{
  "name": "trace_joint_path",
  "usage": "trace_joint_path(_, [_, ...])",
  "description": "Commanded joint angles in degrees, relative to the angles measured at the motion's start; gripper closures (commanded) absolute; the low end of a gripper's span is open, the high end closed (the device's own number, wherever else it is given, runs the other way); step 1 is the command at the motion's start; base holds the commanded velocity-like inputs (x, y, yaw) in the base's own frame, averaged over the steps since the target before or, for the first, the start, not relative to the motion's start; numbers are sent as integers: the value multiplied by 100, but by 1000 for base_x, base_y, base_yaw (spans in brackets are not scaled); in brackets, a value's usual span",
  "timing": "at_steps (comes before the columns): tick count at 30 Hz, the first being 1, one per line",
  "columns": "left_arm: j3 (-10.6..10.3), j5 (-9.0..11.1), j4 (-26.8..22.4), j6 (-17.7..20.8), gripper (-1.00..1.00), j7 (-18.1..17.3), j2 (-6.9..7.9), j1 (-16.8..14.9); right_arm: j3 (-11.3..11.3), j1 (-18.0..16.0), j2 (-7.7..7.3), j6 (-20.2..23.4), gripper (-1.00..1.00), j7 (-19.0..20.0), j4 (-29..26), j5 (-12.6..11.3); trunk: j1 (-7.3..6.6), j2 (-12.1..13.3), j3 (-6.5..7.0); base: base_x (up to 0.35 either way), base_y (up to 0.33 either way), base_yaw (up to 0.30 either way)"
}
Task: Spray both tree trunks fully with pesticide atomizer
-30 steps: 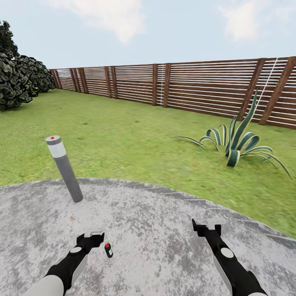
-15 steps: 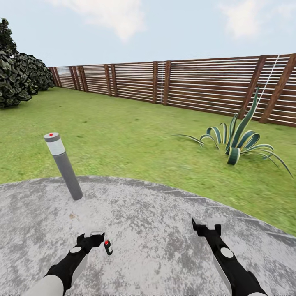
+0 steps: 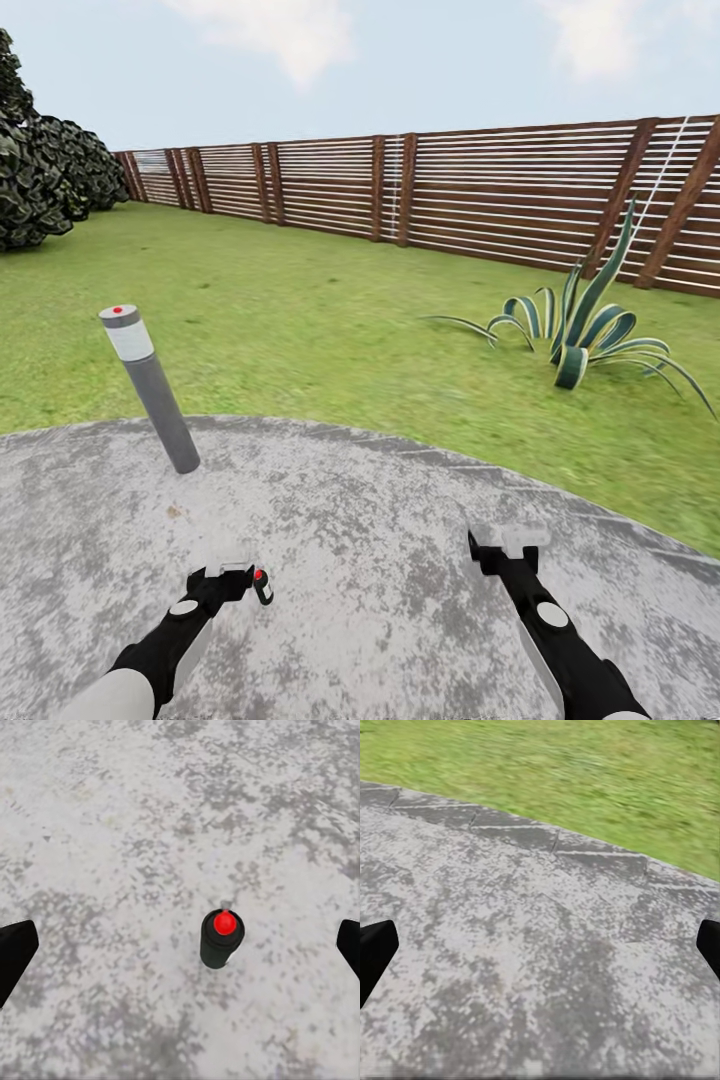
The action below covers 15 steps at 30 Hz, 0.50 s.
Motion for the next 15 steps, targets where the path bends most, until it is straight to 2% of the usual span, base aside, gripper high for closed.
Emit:
trace_joint_path(1, [7, 6, 4, -19, -100, 6, 0, -3, -1, -3, 0, -20, -100, -1, 3, 4, 21, -43, -32, 0, 0, 0])
trace_joint_path(13, [8, 6, 4, -19, -100, 6, 11, -3, 2, -3, 2, -24, -100, -3, 3, 3, 285, -525, -358, 0, 0, 0])
trace_joint_path(15, [8, 6, 4, -19, -100, 6, 11, -3, 2, -3, 2, -24, -100, -5, 3, 4, 290, -527, -421, 0, 0, 0])
